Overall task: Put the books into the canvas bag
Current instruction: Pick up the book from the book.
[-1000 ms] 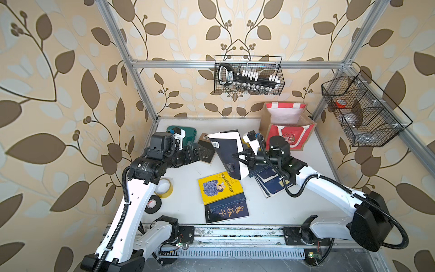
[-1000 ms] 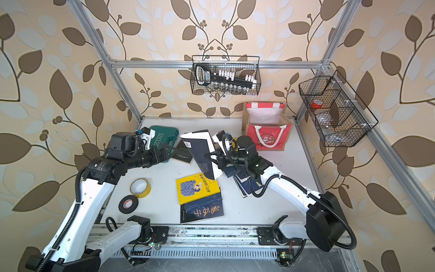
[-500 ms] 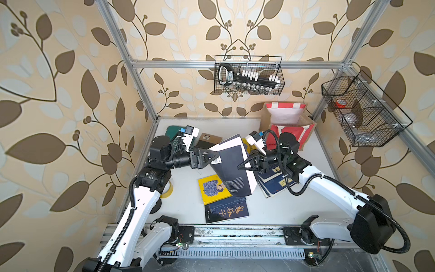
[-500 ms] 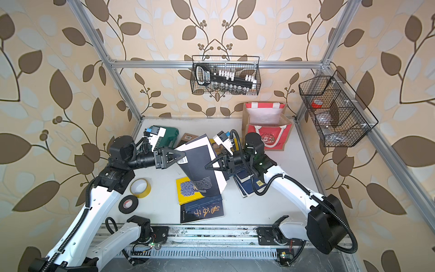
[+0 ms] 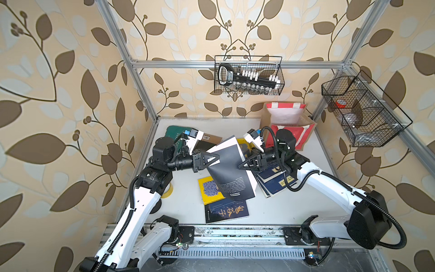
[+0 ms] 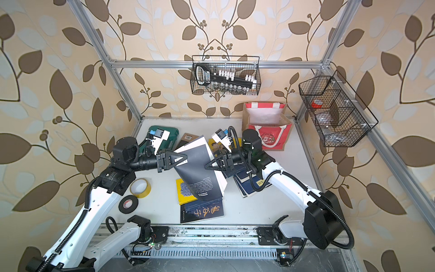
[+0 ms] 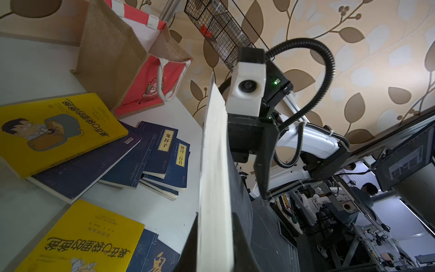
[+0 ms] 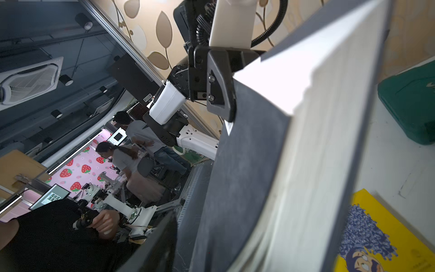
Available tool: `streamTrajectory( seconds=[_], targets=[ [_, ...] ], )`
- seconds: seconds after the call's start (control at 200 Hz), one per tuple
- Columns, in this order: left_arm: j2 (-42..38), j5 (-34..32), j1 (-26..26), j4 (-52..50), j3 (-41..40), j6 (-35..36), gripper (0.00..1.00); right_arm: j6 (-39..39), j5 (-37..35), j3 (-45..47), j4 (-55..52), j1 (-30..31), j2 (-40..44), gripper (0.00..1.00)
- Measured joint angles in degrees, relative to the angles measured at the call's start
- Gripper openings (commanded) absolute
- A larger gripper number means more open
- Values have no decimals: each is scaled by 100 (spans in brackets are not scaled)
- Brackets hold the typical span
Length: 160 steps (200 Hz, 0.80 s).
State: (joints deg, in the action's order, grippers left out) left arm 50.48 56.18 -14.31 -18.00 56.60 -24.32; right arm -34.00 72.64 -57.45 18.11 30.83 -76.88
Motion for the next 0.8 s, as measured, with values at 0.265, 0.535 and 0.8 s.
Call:
streamTrajectory(
  seconds=[0.265, 0.535, 0.8],
  targets=[
    [247, -398, -7, -365, 289, 140, 6, 831, -199, -234, -916, 13, 109, 94],
    [267, -365, -31, -334, 289, 92, 6, 1204, -579, -417, -1397, 157, 0, 59],
    [280, -179, -35, -334, 289, 125, 0, 1460, -870, -595, -1867, 186, -186, 11]
  ],
)
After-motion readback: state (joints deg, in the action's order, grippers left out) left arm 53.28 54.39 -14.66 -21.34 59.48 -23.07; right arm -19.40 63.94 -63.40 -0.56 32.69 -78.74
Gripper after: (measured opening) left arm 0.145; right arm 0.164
